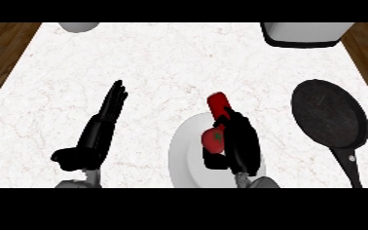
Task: Pick the tomato from the plate and place it in the pan
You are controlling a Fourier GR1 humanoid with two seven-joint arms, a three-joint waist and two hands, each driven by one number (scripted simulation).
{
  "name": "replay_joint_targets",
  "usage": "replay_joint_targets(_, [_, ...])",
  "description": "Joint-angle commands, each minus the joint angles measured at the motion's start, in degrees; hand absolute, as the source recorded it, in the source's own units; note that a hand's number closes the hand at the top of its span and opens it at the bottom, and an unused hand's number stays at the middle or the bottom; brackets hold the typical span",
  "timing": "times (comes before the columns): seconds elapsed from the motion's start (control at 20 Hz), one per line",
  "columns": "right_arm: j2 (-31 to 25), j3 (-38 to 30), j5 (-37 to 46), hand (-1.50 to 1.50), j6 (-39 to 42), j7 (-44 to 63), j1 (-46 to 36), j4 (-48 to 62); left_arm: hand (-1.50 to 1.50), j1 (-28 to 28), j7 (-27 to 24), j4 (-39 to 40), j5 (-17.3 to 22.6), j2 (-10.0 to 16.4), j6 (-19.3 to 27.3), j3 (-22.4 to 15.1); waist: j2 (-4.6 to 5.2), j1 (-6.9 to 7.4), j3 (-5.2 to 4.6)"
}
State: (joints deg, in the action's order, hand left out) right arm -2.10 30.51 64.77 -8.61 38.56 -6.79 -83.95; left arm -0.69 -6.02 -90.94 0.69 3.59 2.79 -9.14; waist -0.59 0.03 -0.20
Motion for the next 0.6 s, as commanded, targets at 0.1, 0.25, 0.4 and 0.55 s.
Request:
replay_joint_targets(0.1, [2.03, -1.17, 4.09, 1.50, 1.58, 11.30, -3.03, -3.82, 0.00, -1.75, 0.55, 0.83, 1.20, 0.63, -1.00, 2.48, 0.55, -0.07, 0.19])
replay_joint_targets(0.25, [2.05, 1.44, 13.57, 1.50, 1.41, 17.35, -4.23, -8.16, 0.00, 0.95, -0.07, -0.44, 0.32, -0.03, -0.86, 0.55, 0.39, -0.28, 0.16])
replay_joint_targets(0.4, [0.99, -0.64, 15.69, 1.50, -1.04, 15.84, -4.96, -12.26, 0.00, -2.36, 3.24, -1.65, 1.45, 0.61, -1.16, 2.10, 0.42, -0.37, 0.19])
replay_joint_targets(0.55, [2.05, 0.69, 17.97, 1.50, -2.41, 21.25, -4.50, -17.23, 0.00, 1.50, -0.83, -0.57, 0.22, 0.29, -1.83, 0.44, 0.36, -0.24, 0.18])
